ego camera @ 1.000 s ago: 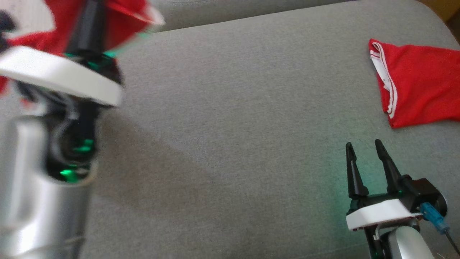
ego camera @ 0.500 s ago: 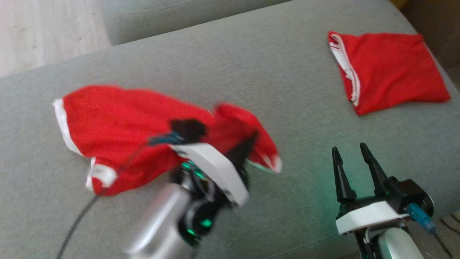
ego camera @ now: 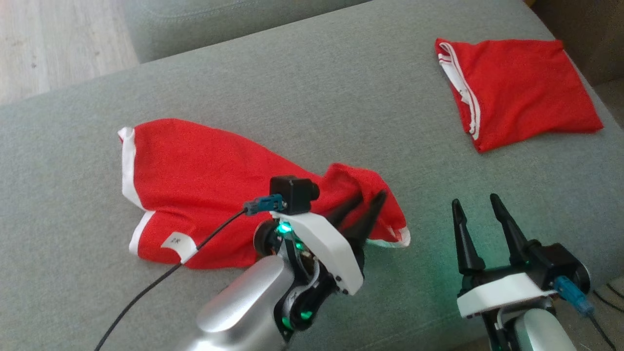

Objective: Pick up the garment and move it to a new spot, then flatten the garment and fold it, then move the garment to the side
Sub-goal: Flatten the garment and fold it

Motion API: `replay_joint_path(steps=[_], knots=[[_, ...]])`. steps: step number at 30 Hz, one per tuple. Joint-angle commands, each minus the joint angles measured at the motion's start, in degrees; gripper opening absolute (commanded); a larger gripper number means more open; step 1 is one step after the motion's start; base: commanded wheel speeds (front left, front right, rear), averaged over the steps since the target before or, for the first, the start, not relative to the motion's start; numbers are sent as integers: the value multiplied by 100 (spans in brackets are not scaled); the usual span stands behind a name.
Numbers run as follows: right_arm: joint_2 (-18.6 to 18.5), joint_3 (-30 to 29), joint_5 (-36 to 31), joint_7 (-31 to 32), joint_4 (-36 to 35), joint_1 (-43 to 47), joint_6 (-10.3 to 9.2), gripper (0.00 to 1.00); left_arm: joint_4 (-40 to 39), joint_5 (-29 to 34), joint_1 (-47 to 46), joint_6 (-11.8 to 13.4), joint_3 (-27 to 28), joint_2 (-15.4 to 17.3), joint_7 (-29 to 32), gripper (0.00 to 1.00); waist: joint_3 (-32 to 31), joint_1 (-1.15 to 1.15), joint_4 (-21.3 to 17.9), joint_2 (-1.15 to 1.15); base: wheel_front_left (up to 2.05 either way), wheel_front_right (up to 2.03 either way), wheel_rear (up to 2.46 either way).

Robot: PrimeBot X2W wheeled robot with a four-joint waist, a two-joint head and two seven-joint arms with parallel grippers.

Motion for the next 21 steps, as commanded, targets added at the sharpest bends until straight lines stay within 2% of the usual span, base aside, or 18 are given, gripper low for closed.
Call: replay_joint_path(steps=[1, 6, 12, 16, 21], knots=[[-27, 99, -56, -38, -194, -172, 42, 100, -122, 111, -274, 11, 136, -23, -134, 100, 20, 0, 29, 0, 0, 0, 0], [-27, -24, -137, -38, -262, -227, 42, 100, 149, 724, -517, 94, 95, 88, -820, 100, 56, 0, 187, 0, 0, 0, 0], [-27, -177, -208, -38, -330, -193, 42, 100, 4, 1259, -481, 361, 268, 631, -1491, 100, 17, 0, 461, 0, 0, 0, 0], [-27, -302, -288, -38, -370, -132, 42, 100, -203, 1367, -192, 612, 559, 1010, -1973, 100, -81, 0, 687, 0, 0, 0, 0], [-27, -468, -446, -38, -426, -52, 42, 100, -455, 1289, 409, 748, 1027, 1369, -2506, 100, -231, 0, 976, 0, 0, 0, 0]])
